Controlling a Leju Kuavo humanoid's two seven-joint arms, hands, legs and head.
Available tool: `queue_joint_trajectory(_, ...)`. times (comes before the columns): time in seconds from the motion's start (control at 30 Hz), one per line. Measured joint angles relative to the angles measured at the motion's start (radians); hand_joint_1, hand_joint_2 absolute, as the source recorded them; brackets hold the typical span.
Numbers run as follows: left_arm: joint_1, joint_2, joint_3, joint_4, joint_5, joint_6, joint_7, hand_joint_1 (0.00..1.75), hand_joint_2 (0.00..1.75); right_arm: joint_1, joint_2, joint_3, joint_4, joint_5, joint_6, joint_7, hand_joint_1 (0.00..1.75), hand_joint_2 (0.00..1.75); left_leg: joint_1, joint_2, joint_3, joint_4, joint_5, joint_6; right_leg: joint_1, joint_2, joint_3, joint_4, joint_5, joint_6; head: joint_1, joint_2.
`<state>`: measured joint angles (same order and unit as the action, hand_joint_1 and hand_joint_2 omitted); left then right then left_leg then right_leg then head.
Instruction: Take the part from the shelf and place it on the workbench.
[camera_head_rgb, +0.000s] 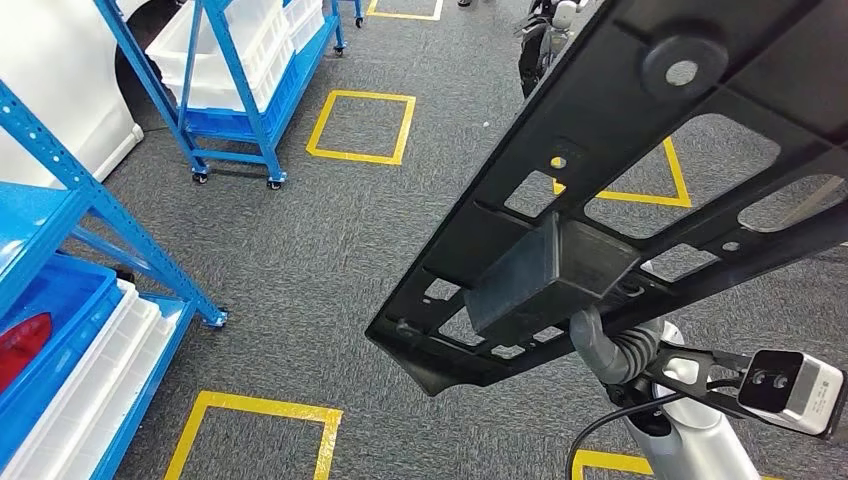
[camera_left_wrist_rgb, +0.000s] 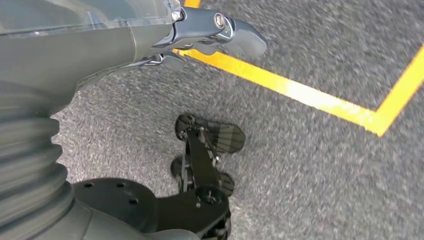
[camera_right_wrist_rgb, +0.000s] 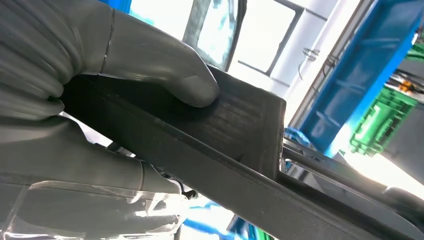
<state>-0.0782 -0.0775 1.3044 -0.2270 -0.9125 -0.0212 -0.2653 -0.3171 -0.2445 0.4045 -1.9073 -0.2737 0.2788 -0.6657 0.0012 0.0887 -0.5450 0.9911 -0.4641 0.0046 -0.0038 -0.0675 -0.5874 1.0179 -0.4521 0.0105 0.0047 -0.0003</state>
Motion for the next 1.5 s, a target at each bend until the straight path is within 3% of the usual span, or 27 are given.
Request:
queue_joint_trajectory(0.03, 0.0, 0.0, 0.0, 0.0, -0.004, -0.002, 0.0, 0.0, 1.75, -0.003, -0.001, 0.002, 0.002, 0.002, -0.004, 0.0, 1.75, 1.75, -0.002, 0.008, 0.001, 0.0, -0.002, -0.005, 0.004, -0.005, 0.006, -0.016, 0.0, -0.006, -0.001, 0.0)
queue_joint_trajectory(0.1, -0.003, 0.0, -0.001, 0.0, -0.007, -0.004, -0.001, 0.0, 1.75, -0.004, -0.004, 0.004, 0.005, 0.006, -0.008, -0.001, 1.75, 1.75, -0.001, 0.019, 0.002, 0.001, -0.005, -0.016, 0.005, 0.018, 0.003, -0.019, 0.005, -0.016, -0.002, 0.0)
queue_joint_trajectory(0.17, -0.004, 0.0, -0.002, 0.0, -0.007, -0.002, 0.0, 0.0, 1.75, -0.008, -0.007, 0.006, 0.008, 0.01, -0.009, -0.003, 1.75, 1.75, 0.004, -0.013, -0.011, 0.035, -0.032, -0.027, 0.001, 0.038, 0.005, -0.026, 0.011, -0.028, -0.004, 0.0)
queue_joint_trajectory(0.23, -0.003, 0.0, -0.002, 0.0, -0.006, 0.002, 0.004, 0.0, 1.75, -0.013, -0.005, 0.01, 0.015, 0.016, -0.007, -0.006, 1.75, 1.75, 0.008, -0.064, -0.062, 0.153, -0.095, -0.034, -0.001, 0.059, 0.006, -0.029, 0.014, -0.036, -0.006, 0.0)
queue_joint_trajectory(0.3, 0.001, 0.0, -0.002, 0.0, -0.001, 0.009, 0.01, 0.0, 1.75, -0.014, -0.003, 0.014, 0.03, 0.021, 0.001, -0.011, 1.75, 1.75, 0.009, -0.079, -0.126, 0.285, -0.144, -0.036, 0.001, 0.086, 0.006, -0.028, 0.014, -0.039, -0.008, 0.0)
queue_joint_trajectory(0.33, 0.002, 0.0, -0.002, 0.0, 0.002, 0.011, 0.011, 0.0, 1.75, -0.014, -0.001, 0.016, 0.039, 0.022, 0.006, -0.014, 1.75, 1.75, 0.009, -0.081, -0.14, 0.309, -0.141, -0.036, 0.001, 0.1, 0.006, -0.026, 0.014, -0.039, -0.008, 0.0)
queue_joint_trajectory(0.37, 0.002, 0.0, -0.002, 0.0, 0.006, 0.013, 0.012, 0.0, 1.75, -0.014, 0.001, 0.017, 0.047, 0.022, 0.011, -0.017, 1.75, 1.75, 0.009, -0.082, -0.135, 0.289, -0.117, -0.035, 0.001, 0.114, 0.007, -0.024, 0.014, -0.038, -0.008, 0.0)
queue_joint_trajectory(0.4, 0.002, 0.0, -0.002, 0.0, 0.009, 0.014, 0.012, 0.0, 1.75, -0.014, 0.003, 0.018, 0.055, 0.023, 0.016, -0.019, 1.75, 1.75, 0.01, -0.088, -0.111, 0.232, -0.079, -0.033, 0.001, 0.128, 0.008, -0.022, 0.013, -0.037, -0.008, 0.0)
queue_joint_trajectory(0.47, 0.002, 0.0, -0.001, 0.0, 0.013, 0.014, 0.011, 0.0, 1.75, -0.016, 0.007, 0.02, 0.066, 0.023, 0.023, -0.022, 1.75, 1.75, 0.015, -0.136, -0.049, 0.085, -0.012, -0.028, 0.0, 0.154, 0.006, -0.016, 0.011, -0.031, -0.007, 0.0)
queue_joint_trajectory(0.53, 0.002, -0.001, -0.001, 0.001, 0.013, 0.013, 0.01, 0.0, 1.75, -0.017, 0.011, 0.022, 0.073, 0.027, 0.027, -0.023, 1.75, 1.75, 0.016, -0.174, -0.02, 0.018, 0.005, -0.024, -0.004, 0.177, -0.003, -0.012, 0.012, -0.019, -0.007, 0.0)
queue_joint_trajectory(0.6, 0.001, -0.002, -0.001, 0.001, 0.014, 0.011, 0.008, 0.0, 1.75, -0.017, 0.012, 0.025, 0.079, 0.031, 0.028, -0.022, 1.75, 1.75, 0.014, -0.16, -0.018, 0.012, 0.006, -0.014, -0.009, 0.197, -0.01, -0.014, 0.017, -0.005, -0.008, 0.0)
queue_joint_trajectory(0.63, -0.001, -0.003, -0.001, 0.001, 0.013, 0.008, 0.007, 0.0, 1.75, -0.017, 0.012, 0.027, 0.082, 0.033, 0.029, -0.022, 1.75, 1.75, 0.014, -0.148, -0.015, 0.006, 0.009, -0.007, -0.008, 0.187, -0.014, -0.01, 0.014, 0.0, -0.007, 0.0)
queue_joint_trajectory(0.7, -0.003, -0.005, -0.001, 0.001, 0.008, -0.001, 0.004, 0.0, 1.75, -0.015, 0.013, 0.028, 0.087, 0.036, 0.036, -0.022, 1.75, 1.75, 0.016, -0.12, -0.011, -0.006, 0.016, 0.007, -0.005, 0.135, -0.042, 0.047, -0.021, 0.006, -0.004, 0.0)
queue_joint_trajectory(0.77, -0.001, -0.005, -0.001, 0.001, 0.004, -0.006, 0.003, 0.0, 1.75, -0.007, 0.014, 0.029, 0.092, 0.038, 0.05, -0.021, 1.75, 1.75, 0.012, -0.093, -0.01, -0.008, 0.016, 0.012, -0.006, 0.088, -0.106, 0.176, -0.084, 0.01, -0.001, 0.0)
queue_joint_trajectory(0.83, 0.001, -0.006, -0.001, 0.001, 0.001, -0.006, 0.002, 0.0, 1.75, 0.007, 0.014, 0.031, 0.099, 0.038, 0.064, -0.021, 1.75, 1.75, 0.009, -0.066, -0.011, -0.007, 0.014, 0.013, -0.01, 0.078, -0.154, 0.273, -0.112, 0.015, -0.001, 0.0)
queue_joint_trajectory(0.87, 0.001, -0.006, -0.001, 0.001, -0.001, -0.006, 0.002, 0.0, 1.75, 0.013, 0.014, 0.031, 0.103, 0.039, 0.071, -0.021, 1.75, 1.75, 0.009, -0.053, -0.011, -0.006, 0.013, 0.012, -0.012, 0.075, -0.15, 0.267, -0.099, 0.016, -0.001, 0.0)
queue_joint_trajectory(0.9, 0.0, -0.007, -0.001, 0.001, -0.002, -0.006, 0.001, 0.0, 1.75, 0.015, 0.014, 0.032, 0.107, 0.037, 0.081, -0.021, 1.75, 1.75, 0.009, -0.041, -0.011, -0.005, 0.01, 0.011, -0.012, 0.068, -0.125, 0.218, -0.071, 0.016, -0.001, 0.0)
queue_joint_trajectory(0.97, -0.001, -0.009, -0.001, 0.001, -0.004, -0.006, 0.0, 0.0, 1.75, 0.009, 0.014, 0.033, 0.112, 0.025, 0.103, -0.016, 1.75, 1.75, 0.006, -0.019, -0.008, 0.0, 0.004, 0.004, -0.008, 0.029, -0.045, 0.071, -0.013, 0.011, -0.001, 0.0)
queue_joint_trajectory(1.03, -0.003, -0.011, -0.001, 0.001, -0.003, -0.007, -0.001, 0.0, 1.75, -0.005, 0.016, 0.034, 0.114, 0.006, 0.122, -0.003, 1.75, 1.75, 0.003, -0.002, -0.005, 0.003, -0.001, -0.007, -0.001, 0.004, -0.005, -0.008, 0.006, 0.002, -0.002, 0.0)
queue_joint_trajectory(1.13, -0.008, -0.013, -0.001, 0.001, 0.003, -0.006, 0.001, 0.0, 1.75, -0.02, 0.02, 0.038, 0.114, -0.013, 0.14, 0.02, 1.75, 1.75, 0.004, 0.016, 0.001, 0.002, -0.007, -0.025, 0.002, 0.03, -0.004, -0.019, 0.009, -0.015, -0.002, 0.0)
queue_joint_trajectory(1.2, -0.01, -0.014, -0.001, 0.001, 0.007, -0.005, 0.004, 0.0, 1.75, -0.03, 0.026, 0.044, 0.114, -0.022, 0.15, 0.031, 1.75, 1.75, 0.008, -0.02, -0.015, 0.047, -0.04, -0.035, -0.003, 0.05, 0.0, -0.028, 0.015, -0.027, -0.003, 0.0)
queue_joint_trajectory(1.27, -0.009, -0.015, -0.001, 0.001, 0.011, -0.005, 0.006, 0.0, 1.75, -0.044, 0.034, 0.055, 0.116, -0.033, 0.155, 0.037, 1.75, 1.75, 0.011, -0.067, -0.075, 0.175, -0.105, -0.041, -0.004, 0.072, 0.001, -0.03, 0.018, -0.033, -0.006, 0.0)
queue_joint_trajectory(1.33, -0.005, -0.016, 0.0, 0.002, 0.012, -0.005, 0.008, 0.0, 1.75, -0.054, 0.037, 0.066, 0.122, -0.046, 0.157, 0.041, 1.75, 1.75, 0.011, -0.079, -0.136, 0.294, -0.142, -0.042, 0.0, 0.098, 0.001, -0.027, 0.017, -0.035, -0.009, 0.0)
queue_joint_trajectory(1.37, -0.004, -0.016, 0.0, 0.002, 0.012, -0.004, 0.008, 0.0, 1.75, -0.058, 0.037, 0.07, 0.125, -0.053, 0.158, 0.042, 1.75, 1.75, 0.011, -0.081, -0.144, 0.302, -0.131, -0.041, 0.001, 0.112, 0.001, -0.025, 0.017, -0.035, -0.009, 0.0)
queue_joint_trajectory(1.4, -0.004, -0.016, 0.0, 0.002, 0.012, -0.003, 0.009, 0.0, 1.75, -0.063, 0.037, 0.073, 0.128, -0.059, 0.16, 0.043, 1.75, 1.75, 0.011, -0.084, -0.132, 0.268, -0.101, -0.038, 0.002, 0.125, 0.002, -0.023, 0.016, -0.035, -0.009, 0.0)
queue_joint_trajectory(1.47, -0.005, -0.016, 0.0, 0.002, 0.012, -0.002, 0.01, 0.0, 1.75, -0.074, 0.037, 0.078, 0.13, -0.071, 0.163, 0.045, 1.75, 1.75, 0.011, -0.118, -0.069, 0.125, -0.027, -0.03, 0.002, 0.152, 0.003, -0.019, 0.014, -0.032, -0.008, 0.0)
queue_joint_trajectory(1.5, -0.005, -0.016, 0.001, 0.002, 0.011, -0.002, 0.012, 0.0, 1.75, -0.079, 0.037, 0.082, 0.13, -0.077, 0.163, 0.049, 1.75, 1.75, 0.011, -0.137, -0.042, 0.064, -0.005, -0.026, 0.001, 0.164, 0.001, -0.017, 0.013, -0.029, -0.008, 0.0)
